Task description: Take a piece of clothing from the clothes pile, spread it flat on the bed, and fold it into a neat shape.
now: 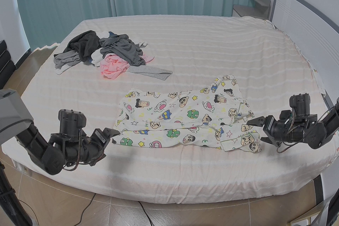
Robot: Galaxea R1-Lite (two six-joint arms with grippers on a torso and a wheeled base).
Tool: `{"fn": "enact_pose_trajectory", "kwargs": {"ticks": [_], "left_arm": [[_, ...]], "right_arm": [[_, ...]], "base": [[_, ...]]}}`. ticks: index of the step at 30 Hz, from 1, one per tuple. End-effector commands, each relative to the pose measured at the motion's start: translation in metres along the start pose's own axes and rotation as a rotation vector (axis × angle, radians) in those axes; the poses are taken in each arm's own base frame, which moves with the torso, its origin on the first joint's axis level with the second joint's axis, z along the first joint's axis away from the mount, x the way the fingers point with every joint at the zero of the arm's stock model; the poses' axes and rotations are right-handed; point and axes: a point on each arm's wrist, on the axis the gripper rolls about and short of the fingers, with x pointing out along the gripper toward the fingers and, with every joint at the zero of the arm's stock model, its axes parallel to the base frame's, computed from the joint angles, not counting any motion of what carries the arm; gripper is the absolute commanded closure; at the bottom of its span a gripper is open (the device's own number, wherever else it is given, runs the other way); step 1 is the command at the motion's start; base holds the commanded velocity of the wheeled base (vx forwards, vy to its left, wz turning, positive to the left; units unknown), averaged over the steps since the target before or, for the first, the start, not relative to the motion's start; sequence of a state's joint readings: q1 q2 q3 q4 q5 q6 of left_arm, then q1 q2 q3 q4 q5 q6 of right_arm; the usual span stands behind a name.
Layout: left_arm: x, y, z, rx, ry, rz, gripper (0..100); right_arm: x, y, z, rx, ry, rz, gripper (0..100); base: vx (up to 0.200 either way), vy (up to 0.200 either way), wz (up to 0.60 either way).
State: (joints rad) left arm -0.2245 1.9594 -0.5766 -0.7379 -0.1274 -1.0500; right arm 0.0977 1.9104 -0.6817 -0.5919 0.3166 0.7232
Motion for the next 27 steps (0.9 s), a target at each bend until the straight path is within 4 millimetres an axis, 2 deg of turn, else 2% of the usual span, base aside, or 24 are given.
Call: {"fn": "enact_pose_trajectory", "kwargs": {"ticks": [1, 5, 9, 16, 22, 27], "left_arm": [[-0.051, 0.031, -0.028, -0.085, 0.026, -0.162, 0], [-0.041, 0.047, -0.036, -0.082, 0.019, -0.181, 0], [-0.023, 0.069, -0.045, -0.082, 0.030, -0.143, 0], [-0.020, 0.068, -0.044, -0.093, 0.032, -0.151, 0], [-0.020, 0.068, -0.044, -0.093, 0.032, -0.151, 0], [-0.020, 0.068, -0.044, -0.092, 0.033, -0.149, 0]], "right_arm": [[0.030, 0.025, -0.063, -0.033, 0.092, -0.101, 0], [0.039, 0.025, -0.076, -0.052, 0.121, -0.131, 0], [0.059, 0.020, -0.085, -0.069, 0.114, -0.196, 0], [0.078, 0.017, -0.097, -0.090, 0.132, -0.232, 0], [0.087, 0.035, -0.087, -0.143, 0.089, -0.210, 0], [0.097, 0.048, -0.074, -0.153, 0.043, -0.257, 0]], "base": [[0.000, 0.000, 0.00], [0.000, 0.000, 0.00], [0.000, 0.000, 0.00], [0.000, 0.000, 0.00], [0.000, 0.000, 0.00], [0.000, 0.000, 0.00]]}}
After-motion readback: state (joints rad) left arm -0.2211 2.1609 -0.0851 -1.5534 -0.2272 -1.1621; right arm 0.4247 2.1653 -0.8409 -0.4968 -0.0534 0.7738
